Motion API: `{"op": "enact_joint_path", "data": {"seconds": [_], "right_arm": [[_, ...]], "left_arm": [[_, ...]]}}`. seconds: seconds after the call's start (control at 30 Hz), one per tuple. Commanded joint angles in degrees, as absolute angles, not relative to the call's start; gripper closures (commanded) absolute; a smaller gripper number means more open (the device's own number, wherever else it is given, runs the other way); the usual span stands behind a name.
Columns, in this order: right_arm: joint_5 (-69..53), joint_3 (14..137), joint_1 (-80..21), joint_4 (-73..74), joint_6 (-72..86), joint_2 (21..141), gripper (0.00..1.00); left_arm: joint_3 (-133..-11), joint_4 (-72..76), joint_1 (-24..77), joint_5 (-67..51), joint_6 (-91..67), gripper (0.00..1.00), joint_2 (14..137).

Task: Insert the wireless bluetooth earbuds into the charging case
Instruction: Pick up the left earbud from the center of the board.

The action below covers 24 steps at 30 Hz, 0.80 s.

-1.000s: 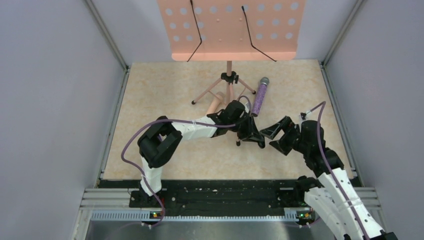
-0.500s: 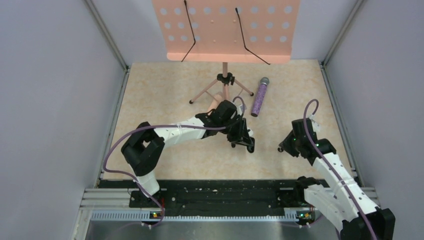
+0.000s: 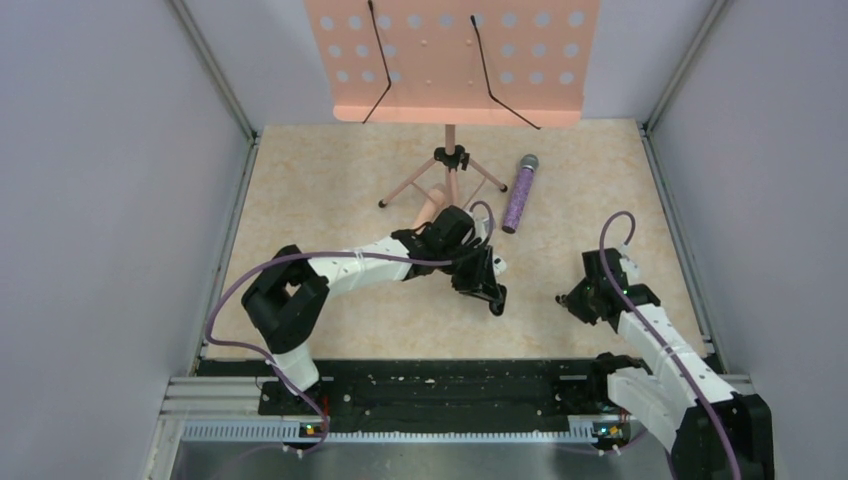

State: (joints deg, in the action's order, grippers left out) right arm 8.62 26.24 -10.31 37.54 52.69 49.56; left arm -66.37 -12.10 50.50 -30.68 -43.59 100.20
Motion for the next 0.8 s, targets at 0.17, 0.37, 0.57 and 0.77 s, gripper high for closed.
{"op": "enact_joint_path", "data": {"seconds": [0.17, 0.37, 0.57, 0.77], "right_arm": [[8.76, 23.73, -8.78, 28.31, 52.91, 52.46, 0.78], [9.45, 23.55, -8.09, 25.00, 52.13, 55.18, 0.76], [9.51, 24.37, -8.06, 22.82, 51.10, 58.61, 0.76], [8.16, 24.58, -8.08, 21.37, 50.62, 59.35, 0.77]], "left_arm": [[-69.17, -12.92, 52.74, -31.24, -39.54, 1.00, 97.28], [-70.24, -13.27, 53.50, -31.02, -39.67, 1.00, 97.95], [-70.64, -13.27, 54.01, -30.79, -39.96, 1.00, 98.32], [-70.77, -13.28, 54.18, -30.65, -40.12, 1.00, 98.72]]}}
